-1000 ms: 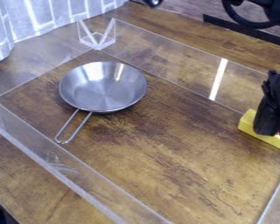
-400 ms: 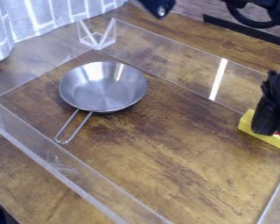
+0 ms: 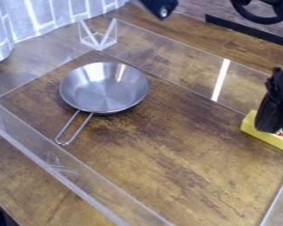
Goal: Put the yellow object in the silver pan
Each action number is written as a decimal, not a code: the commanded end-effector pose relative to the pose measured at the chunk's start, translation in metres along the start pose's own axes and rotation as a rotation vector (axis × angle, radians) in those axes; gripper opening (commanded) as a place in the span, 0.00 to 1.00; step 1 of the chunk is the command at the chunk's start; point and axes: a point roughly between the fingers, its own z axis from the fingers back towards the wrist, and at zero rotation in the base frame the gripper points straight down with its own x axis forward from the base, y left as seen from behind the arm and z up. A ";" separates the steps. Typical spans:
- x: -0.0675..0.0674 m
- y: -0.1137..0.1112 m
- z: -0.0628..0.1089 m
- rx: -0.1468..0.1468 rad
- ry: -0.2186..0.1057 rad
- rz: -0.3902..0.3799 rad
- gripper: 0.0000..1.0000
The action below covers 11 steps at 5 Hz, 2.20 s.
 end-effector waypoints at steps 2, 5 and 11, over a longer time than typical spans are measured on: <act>0.005 0.004 0.021 0.037 -0.043 -0.012 0.00; 0.005 0.004 0.015 0.023 -0.018 -0.024 0.00; -0.004 0.012 0.018 -0.002 0.061 -0.024 0.00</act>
